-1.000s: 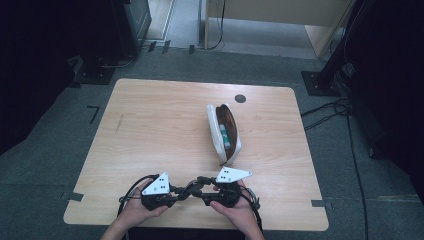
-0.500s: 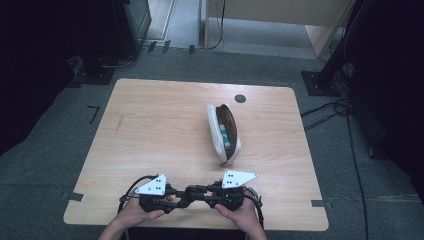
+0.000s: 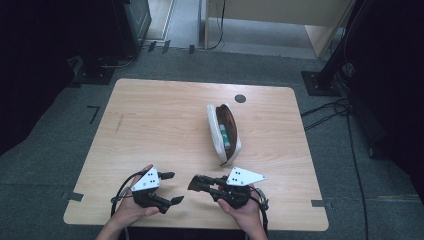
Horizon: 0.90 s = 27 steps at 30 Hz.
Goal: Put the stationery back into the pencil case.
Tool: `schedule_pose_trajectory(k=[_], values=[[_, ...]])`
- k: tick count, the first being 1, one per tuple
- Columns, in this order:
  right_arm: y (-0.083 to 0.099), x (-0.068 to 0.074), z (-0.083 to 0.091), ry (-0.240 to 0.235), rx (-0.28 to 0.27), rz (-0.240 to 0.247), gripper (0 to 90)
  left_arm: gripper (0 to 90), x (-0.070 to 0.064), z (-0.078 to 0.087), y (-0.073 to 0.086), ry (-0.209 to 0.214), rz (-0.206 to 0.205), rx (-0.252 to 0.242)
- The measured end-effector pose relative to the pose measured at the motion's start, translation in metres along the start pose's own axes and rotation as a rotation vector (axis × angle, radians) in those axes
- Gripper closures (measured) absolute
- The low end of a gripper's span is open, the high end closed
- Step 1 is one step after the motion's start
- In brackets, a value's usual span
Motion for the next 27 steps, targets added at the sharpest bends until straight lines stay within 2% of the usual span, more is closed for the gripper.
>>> schedule_pose_trajectory(k=[3,5,13,20,27], values=[[-0.005,-0.002,0.003,0.028,-0.012,0.000,74.4,7.8,0.008,0.005,0.002,-0.064,0.017,0.005],[-0.008,-0.004,0.006,0.046,-0.015,-0.002,74.4,1.1,0.014,0.009,0.004,-0.104,0.032,0.014],[-0.018,-0.011,0.014,0.101,-0.033,-0.030,74.4,0.0,0.032,0.028,0.013,-0.242,0.080,0.036],[-0.032,-0.020,0.024,0.157,-0.060,-0.033,74.4,0.0,0.054,0.051,0.033,-0.409,0.152,0.090],[-0.046,-0.031,0.035,0.209,-0.095,-0.049,74.4,0.0,0.067,0.073,0.045,-0.508,0.205,0.111]])
Point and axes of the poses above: each handheld gripper's, and its own axes: z roughly backward along the jaws, y roughly out of its underside, x roughly to its left, the point moved 9 cm from there along -z, roughly forward along the jaws, and after that the axes turned 9 degrees about y, right-handed, at the moved point
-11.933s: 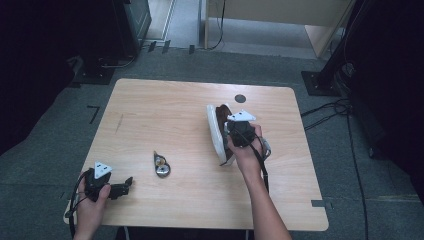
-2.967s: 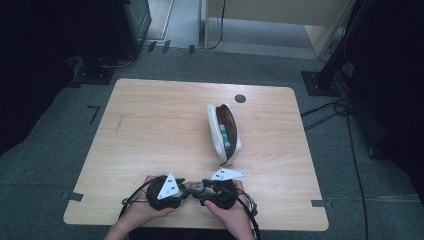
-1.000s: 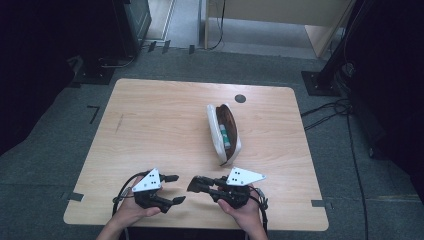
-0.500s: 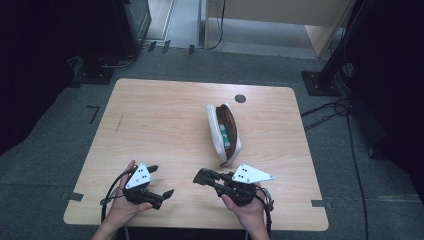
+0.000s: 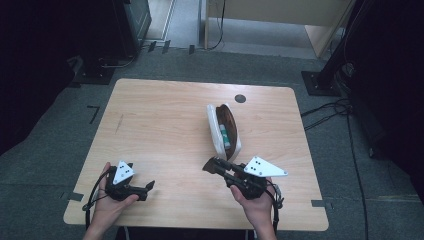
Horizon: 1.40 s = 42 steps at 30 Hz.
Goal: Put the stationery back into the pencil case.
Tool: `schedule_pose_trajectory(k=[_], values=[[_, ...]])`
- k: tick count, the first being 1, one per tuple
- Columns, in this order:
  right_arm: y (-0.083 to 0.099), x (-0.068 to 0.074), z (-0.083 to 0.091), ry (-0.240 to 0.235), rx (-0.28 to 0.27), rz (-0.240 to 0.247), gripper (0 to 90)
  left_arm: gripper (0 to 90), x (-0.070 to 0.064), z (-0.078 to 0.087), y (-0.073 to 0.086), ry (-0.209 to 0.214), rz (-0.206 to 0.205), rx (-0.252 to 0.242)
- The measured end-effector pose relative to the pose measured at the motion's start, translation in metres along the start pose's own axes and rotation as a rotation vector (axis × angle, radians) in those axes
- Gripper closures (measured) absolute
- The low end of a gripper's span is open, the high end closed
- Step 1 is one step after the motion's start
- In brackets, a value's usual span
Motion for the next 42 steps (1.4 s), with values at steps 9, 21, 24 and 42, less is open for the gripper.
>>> schedule_pose_trajectory(k=[9,21,24,42], values=[[-0.021,-0.017,0.011,0.081,-0.047,-0.011,74.4,0.0,0.033,0.018,0.019,-0.121,0.086,0.040],[-0.052,-0.046,0.013,0.232,-0.103,-0.010,74.4,0.0,0.050,0.016,0.034,-0.233,0.115,0.098],[-0.055,-0.053,0.011,0.285,-0.096,-0.006,74.3,0.0,0.050,0.015,0.034,-0.237,0.118,0.088],[-0.029,-0.079,-0.043,0.463,0.157,0.049,74.2,0.0,0.049,0.012,0.035,-0.161,0.160,0.100]])
Point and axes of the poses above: each handheld gripper's, and its own axes: z roughly backward along the jaws, y roughly out of its underside, x roughly to its left, the point moved 9 cm from there along -z, roughly forward along the jaws, and after that the axes turned 9 degrees about y, right-handed, at the moved point
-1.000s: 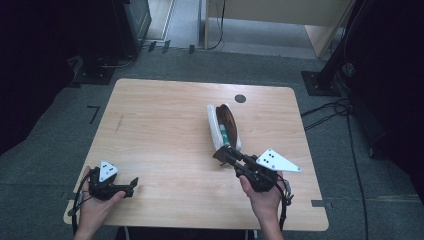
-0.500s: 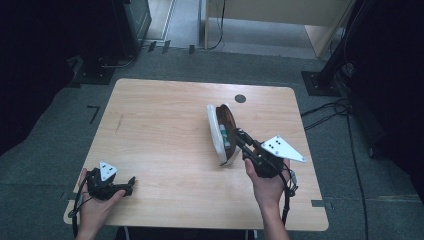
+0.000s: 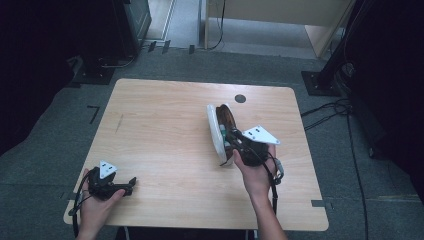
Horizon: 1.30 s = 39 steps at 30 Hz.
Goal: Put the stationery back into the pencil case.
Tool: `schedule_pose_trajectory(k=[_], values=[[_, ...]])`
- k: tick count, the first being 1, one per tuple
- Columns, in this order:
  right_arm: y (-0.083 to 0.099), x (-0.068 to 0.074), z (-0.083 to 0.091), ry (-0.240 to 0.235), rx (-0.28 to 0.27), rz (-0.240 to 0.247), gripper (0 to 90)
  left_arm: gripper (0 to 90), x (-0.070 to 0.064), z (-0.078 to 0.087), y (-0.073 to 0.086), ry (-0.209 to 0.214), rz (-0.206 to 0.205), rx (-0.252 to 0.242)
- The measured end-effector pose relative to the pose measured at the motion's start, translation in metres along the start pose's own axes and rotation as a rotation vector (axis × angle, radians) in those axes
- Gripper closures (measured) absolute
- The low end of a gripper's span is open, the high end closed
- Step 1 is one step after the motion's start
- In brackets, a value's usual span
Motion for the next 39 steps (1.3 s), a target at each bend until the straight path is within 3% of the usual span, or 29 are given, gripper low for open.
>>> schedule_pose_trajectory(k=[9,18,30,39], values=[[0.009,0.005,-0.025,0.052,0.147,0.031,74.0,0.0,0.000,-0.001,0.000,0.018,0.016,0.004],[0.008,0.003,-0.038,0.082,0.193,0.026,73.6,0.0,0.000,-0.001,0.000,0.019,0.018,0.003],[0.003,0.002,-0.046,0.068,0.171,-0.001,73.4,0.0,0.000,-0.001,0.000,0.019,0.017,0.004],[-0.010,-0.004,-0.030,0.044,0.091,-0.040,73.5,0.0,0.000,-0.001,0.000,0.020,0.018,0.004]])
Point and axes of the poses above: each handheld gripper's, and its own axes: z roughly backward along the jaws, y roughly out of its underside, x roughly to its left, the point moved 9 cm from there along -z, roughly forward along the jaws, and after that the axes turned 9 degrees about y, right-handed, at the moved point
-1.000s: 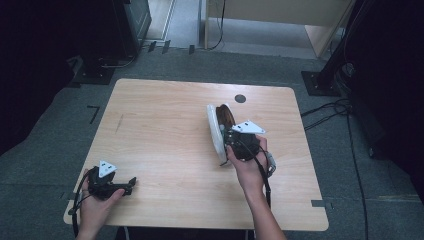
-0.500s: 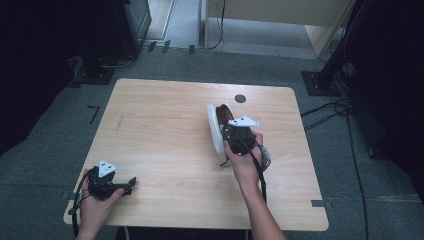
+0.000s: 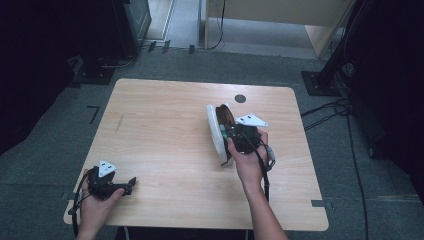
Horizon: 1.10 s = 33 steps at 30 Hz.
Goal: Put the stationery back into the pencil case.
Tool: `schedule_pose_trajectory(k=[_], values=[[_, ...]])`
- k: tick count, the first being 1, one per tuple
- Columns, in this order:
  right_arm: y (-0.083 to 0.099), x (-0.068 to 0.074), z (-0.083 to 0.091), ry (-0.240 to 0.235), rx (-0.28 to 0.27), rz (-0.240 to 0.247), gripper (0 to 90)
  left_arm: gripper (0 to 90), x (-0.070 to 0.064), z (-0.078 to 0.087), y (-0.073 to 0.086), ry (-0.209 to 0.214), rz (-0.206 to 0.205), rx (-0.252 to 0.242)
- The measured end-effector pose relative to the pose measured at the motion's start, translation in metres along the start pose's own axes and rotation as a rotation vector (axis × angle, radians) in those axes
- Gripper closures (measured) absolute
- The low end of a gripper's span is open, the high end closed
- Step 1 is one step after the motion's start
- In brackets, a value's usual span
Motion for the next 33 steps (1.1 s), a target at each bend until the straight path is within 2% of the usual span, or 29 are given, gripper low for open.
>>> schedule_pose_trajectory(k=[2,5,6,10,14,16,18,21,33], values=[[-0.002,-0.002,0.006,-0.012,-0.020,-0.008,71.0,0.0,0.000,0.000,0.000,0.000,0.000,0.000],[-0.003,-0.006,0.013,-0.021,-0.041,-0.023,62.3,0.0,0.000,0.000,0.000,0.000,0.001,-0.001],[-0.003,-0.007,0.017,-0.043,-0.055,-0.035,57.6,0.0,0.000,0.000,0.000,-0.001,0.001,-0.001],[0.001,-0.012,0.025,-0.068,-0.061,-0.044,38.1,0.0,0.000,0.000,0.000,0.000,0.001,-0.001],[0.012,-0.020,0.030,-0.068,-0.033,-0.058,19.0,0.0,0.000,0.000,0.000,0.000,0.001,0.000],[0.020,-0.026,0.032,-0.072,-0.006,-0.082,11.5,0.0,0.000,0.000,0.000,0.000,0.001,-0.001],[0.026,-0.034,0.034,-0.058,-0.003,-0.114,0.7,0.0,0.000,0.000,0.000,0.000,0.002,-0.001],[0.034,-0.045,0.040,-0.057,-0.025,-0.115,0.0,0.0,0.000,0.000,0.000,0.000,0.000,0.000],[0.079,-0.085,0.047,0.010,0.016,-0.168,0.0,0.0,0.000,0.000,0.000,0.001,0.000,0.001]])
Point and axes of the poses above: each handheld gripper's, and its own axes: z roughly backward along the jaws, y roughly out of its underside, x roughly to its left, the point moved 9 cm from there along -z, roughly forward along the jaws, and after that the axes turned 9 degrees about y, right-handed, at the moved point
